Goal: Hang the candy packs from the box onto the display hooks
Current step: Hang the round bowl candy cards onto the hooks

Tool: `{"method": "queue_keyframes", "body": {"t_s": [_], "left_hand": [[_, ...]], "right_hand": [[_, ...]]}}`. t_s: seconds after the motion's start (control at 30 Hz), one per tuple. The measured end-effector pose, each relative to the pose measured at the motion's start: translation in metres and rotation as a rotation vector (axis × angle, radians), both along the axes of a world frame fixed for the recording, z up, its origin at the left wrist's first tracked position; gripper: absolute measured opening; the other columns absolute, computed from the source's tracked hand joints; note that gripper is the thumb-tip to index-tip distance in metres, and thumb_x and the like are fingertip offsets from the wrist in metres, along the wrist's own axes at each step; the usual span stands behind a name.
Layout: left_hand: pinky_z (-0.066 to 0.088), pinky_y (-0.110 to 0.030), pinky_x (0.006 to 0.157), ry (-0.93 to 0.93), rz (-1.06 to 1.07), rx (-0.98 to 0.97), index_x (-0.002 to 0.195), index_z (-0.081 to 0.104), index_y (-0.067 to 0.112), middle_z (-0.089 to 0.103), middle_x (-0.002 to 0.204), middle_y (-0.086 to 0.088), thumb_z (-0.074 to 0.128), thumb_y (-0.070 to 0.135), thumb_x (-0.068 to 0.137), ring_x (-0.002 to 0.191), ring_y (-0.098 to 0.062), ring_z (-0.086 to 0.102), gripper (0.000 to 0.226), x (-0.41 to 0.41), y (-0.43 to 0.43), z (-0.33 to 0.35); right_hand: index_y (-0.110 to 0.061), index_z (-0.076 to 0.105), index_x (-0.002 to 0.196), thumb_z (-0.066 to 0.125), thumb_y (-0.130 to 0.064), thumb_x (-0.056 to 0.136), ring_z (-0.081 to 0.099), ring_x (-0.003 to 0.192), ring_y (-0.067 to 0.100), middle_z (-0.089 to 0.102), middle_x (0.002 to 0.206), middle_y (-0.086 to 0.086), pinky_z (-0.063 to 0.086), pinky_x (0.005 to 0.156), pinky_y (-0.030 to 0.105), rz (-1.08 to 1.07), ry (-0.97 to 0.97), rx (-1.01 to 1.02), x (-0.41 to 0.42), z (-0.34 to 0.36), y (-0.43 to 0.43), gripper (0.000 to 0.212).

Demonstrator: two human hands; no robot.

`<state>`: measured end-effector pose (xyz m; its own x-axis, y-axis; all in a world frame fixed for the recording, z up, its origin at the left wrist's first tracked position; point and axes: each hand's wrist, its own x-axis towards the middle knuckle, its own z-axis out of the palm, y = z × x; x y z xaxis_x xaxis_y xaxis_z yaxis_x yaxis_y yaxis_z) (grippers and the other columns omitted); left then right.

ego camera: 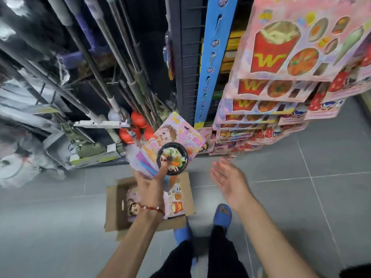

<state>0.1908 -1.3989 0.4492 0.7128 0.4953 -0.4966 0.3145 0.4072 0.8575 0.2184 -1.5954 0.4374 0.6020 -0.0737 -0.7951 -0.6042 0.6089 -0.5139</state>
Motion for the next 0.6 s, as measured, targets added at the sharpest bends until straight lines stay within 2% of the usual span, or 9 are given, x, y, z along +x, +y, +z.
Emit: {"method": "queue_keyframes", "body": {"t_s": [0.1, 0.17, 0.3, 0.37, 0.43, 0.5, 0.6], "left_hand": [[0.058, -0.042, 0.09, 0.077, 0.013, 0.006, 0.125, 0.056, 0.008, 0.075, 0.115, -0.007, 0.089, 0.021, 0.073, 0.108, -0.027, 0.072, 0.062, 0.003, -0.003, -0.037], [0.059, -0.04, 0.089, 0.095, 0.051, -0.033, 0.122, 0.057, 0.01, 0.074, 0.116, -0.009, 0.086, 0.012, 0.076, 0.107, -0.027, 0.072, 0.054, 0.008, -0.006, -0.06], [0.058, -0.023, 0.064, 0.104, 0.073, -0.144, 0.122, 0.054, 0.005, 0.072, 0.107, -0.011, 0.073, -0.003, 0.086, 0.087, -0.018, 0.072, 0.041, 0.026, -0.021, -0.096], [0.058, -0.029, 0.073, 0.097, 0.057, -0.201, 0.12, 0.056, 0.005, 0.074, 0.106, -0.008, 0.072, -0.003, 0.087, 0.089, -0.018, 0.072, 0.038, 0.038, -0.028, -0.113], [0.055, -0.036, 0.081, 0.096, 0.047, -0.232, 0.122, 0.059, -0.003, 0.073, 0.105, -0.011, 0.075, -0.002, 0.085, 0.091, -0.024, 0.07, 0.041, 0.051, -0.033, -0.126], [0.05, -0.039, 0.081, 0.06, 0.03, -0.289, 0.125, 0.058, -0.013, 0.065, 0.108, -0.018, 0.079, 0.003, 0.075, 0.092, -0.029, 0.063, 0.057, 0.063, -0.037, -0.136], [0.05, -0.04, 0.079, 0.068, 0.032, -0.38, 0.119, 0.061, -0.006, 0.058, 0.111, -0.021, 0.08, 0.01, 0.054, 0.094, -0.031, 0.06, 0.069, 0.078, -0.044, -0.149]], "right_hand": [[-0.013, 0.061, 0.108, 0.053, -0.009, 0.103, 0.067, 0.093, 0.02, 0.069, 0.103, 0.008, 0.053, 0.077, 0.03, 0.0, 0.055, -0.023, -0.008, -0.031, 0.007, 0.01], [-0.013, 0.062, 0.105, 0.053, -0.01, 0.103, 0.068, 0.094, 0.02, 0.07, 0.102, 0.008, 0.052, 0.079, 0.03, 0.017, 0.082, -0.029, -0.008, -0.051, 0.008, 0.01], [-0.013, 0.063, 0.106, 0.055, -0.012, 0.102, 0.069, 0.097, 0.02, 0.072, 0.102, 0.006, 0.053, 0.08, 0.03, 0.05, 0.11, -0.025, 0.003, -0.092, 0.004, 0.01], [-0.013, 0.064, 0.105, 0.054, -0.012, 0.102, 0.069, 0.097, 0.02, 0.072, 0.103, 0.006, 0.053, 0.08, 0.031, 0.063, 0.116, -0.032, 0.013, -0.11, 0.003, 0.01], [-0.014, 0.063, 0.105, 0.053, -0.012, 0.103, 0.068, 0.096, 0.019, 0.072, 0.103, 0.006, 0.053, 0.082, 0.03, 0.062, 0.126, -0.027, 0.023, -0.125, -0.001, 0.011], [-0.013, 0.062, 0.11, 0.051, -0.013, 0.104, 0.067, 0.098, 0.019, 0.07, 0.106, 0.006, 0.052, 0.083, 0.029, 0.051, 0.123, -0.017, 0.036, -0.136, -0.007, 0.012], [-0.013, 0.06, 0.118, 0.051, -0.015, 0.105, 0.066, 0.1, 0.017, 0.07, 0.109, 0.005, 0.051, 0.085, 0.029, 0.046, 0.099, -0.02, 0.058, -0.148, -0.015, 0.017]]}}
